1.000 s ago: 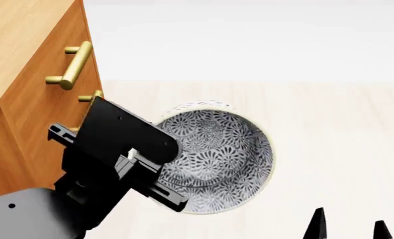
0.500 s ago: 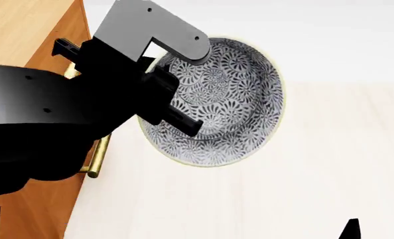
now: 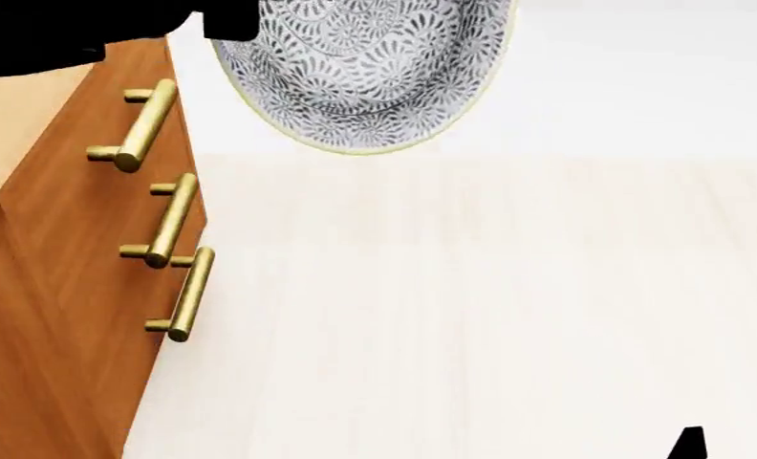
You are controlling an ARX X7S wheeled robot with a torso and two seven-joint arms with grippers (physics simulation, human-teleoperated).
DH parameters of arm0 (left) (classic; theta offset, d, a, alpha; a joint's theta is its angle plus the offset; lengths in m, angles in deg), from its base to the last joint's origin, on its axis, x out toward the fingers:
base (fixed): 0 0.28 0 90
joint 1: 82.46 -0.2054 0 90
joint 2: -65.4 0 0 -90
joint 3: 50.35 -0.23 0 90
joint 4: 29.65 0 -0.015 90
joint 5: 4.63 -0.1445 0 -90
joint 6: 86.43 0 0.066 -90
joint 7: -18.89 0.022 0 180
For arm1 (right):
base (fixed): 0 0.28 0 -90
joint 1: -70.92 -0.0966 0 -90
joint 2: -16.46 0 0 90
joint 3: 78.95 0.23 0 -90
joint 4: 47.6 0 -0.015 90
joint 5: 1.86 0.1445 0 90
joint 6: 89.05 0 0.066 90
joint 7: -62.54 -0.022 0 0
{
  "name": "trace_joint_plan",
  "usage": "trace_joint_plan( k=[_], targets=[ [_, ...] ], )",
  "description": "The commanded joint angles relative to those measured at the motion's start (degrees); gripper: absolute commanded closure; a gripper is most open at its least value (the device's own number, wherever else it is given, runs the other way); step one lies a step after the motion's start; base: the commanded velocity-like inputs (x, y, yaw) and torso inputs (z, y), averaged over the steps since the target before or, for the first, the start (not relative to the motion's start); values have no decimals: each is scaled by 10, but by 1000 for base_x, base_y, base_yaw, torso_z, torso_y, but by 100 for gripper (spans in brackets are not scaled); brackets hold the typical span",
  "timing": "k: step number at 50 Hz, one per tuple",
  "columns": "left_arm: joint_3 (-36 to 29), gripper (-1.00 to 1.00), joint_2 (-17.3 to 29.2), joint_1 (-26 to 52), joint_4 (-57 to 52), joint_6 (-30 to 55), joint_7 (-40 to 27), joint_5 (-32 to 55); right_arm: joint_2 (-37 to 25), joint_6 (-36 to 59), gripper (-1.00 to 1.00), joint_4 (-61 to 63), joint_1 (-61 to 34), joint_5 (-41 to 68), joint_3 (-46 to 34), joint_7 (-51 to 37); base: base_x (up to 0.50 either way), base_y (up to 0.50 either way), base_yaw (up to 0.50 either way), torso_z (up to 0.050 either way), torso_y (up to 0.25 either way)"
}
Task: Put the bowl on top of the cabinet.
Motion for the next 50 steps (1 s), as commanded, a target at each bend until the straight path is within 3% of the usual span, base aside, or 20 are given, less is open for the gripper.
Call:
trace_joint_plan(
  k=[1, 15, 21, 25, 30, 50],
  targets=[
    [64, 100, 9, 57, 100, -53, -67, 4, 4, -5, -100, 6, 8, 3, 13, 14, 0, 0, 0, 0, 0],
    [153, 100, 36, 40, 58, -97, -225, 37, 7, -3, -100, 5, 8, 5, 15, 20, 0, 0, 0, 1, 1],
    [154, 100, 43, 57, 83, -110, -227, 32, 8, -1, -100, 4, 8, 8, 16, 22, 0, 0, 0, 0, 0],
    [166, 100, 45, 63, 88, -109, -267, 36, 8, 1, -100, 4, 7, 8, 17, 21, 0, 0, 0, 0, 0],
    [202, 100, 55, 34, 44, -137, -325, 48, 7, -5, -100, 8, 14, 13, 22, 24, 0, 0, 0, 0, 0],
    [301, 100, 91, -18, -43, -128, -432, 130, 12, 4, -100, 7, 11, 5, 23, 25, 0, 0, 0, 0, 1]
  ],
)
